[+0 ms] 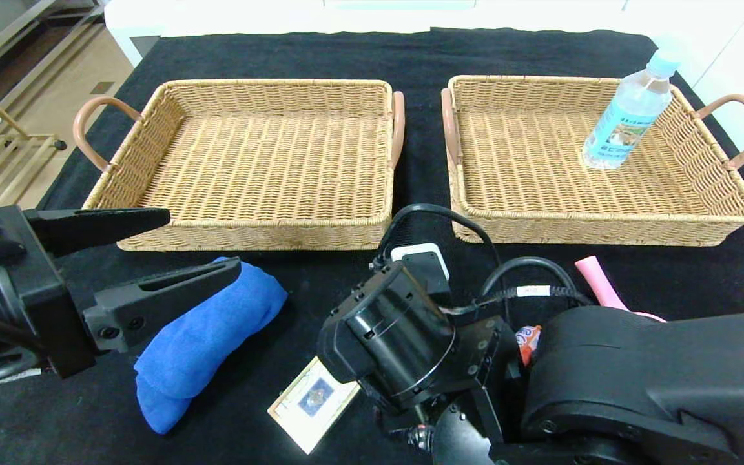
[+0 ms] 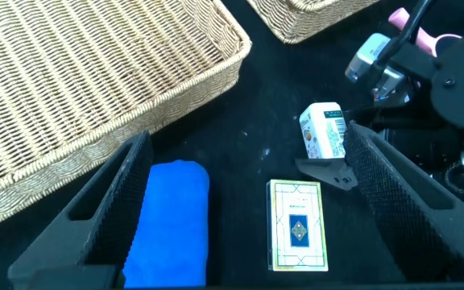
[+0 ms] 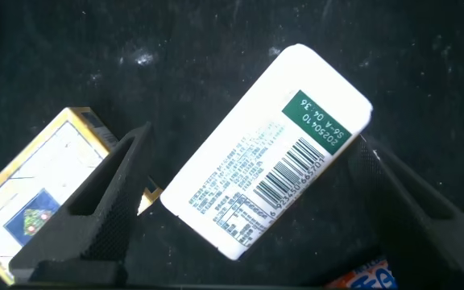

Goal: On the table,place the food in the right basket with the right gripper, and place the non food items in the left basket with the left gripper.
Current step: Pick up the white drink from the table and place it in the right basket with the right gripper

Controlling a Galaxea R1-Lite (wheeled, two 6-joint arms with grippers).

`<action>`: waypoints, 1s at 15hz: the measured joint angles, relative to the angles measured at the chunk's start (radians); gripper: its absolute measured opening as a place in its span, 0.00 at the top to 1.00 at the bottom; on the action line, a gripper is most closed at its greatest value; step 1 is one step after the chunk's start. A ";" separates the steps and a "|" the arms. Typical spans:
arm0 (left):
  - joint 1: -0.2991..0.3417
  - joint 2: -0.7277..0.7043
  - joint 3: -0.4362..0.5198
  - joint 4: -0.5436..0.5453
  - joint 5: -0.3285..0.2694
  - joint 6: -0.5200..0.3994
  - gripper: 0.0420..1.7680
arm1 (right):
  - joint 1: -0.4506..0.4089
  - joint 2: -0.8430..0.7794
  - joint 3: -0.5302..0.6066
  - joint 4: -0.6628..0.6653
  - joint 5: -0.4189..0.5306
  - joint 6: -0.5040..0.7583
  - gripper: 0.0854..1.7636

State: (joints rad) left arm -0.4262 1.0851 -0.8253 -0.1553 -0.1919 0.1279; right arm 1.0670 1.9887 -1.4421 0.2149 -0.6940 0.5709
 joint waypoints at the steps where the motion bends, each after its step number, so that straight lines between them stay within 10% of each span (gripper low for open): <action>1: 0.000 0.000 0.000 0.000 0.000 0.000 0.03 | -0.001 0.002 0.000 0.000 0.000 0.000 0.03; 5: 0.000 0.000 0.000 0.000 0.000 0.000 0.03 | -0.001 0.006 0.000 0.004 -0.001 -0.003 0.08; 11: 0.000 0.000 0.000 0.000 0.000 0.000 0.03 | 0.001 0.005 0.000 0.010 -0.002 -0.005 0.54; 15: 0.000 -0.002 0.000 0.000 0.000 0.000 0.03 | 0.001 0.002 -0.001 0.016 -0.001 -0.005 0.56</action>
State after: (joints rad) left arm -0.4266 1.0834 -0.8253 -0.1549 -0.1919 0.1279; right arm 1.0683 1.9911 -1.4436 0.2313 -0.6955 0.5657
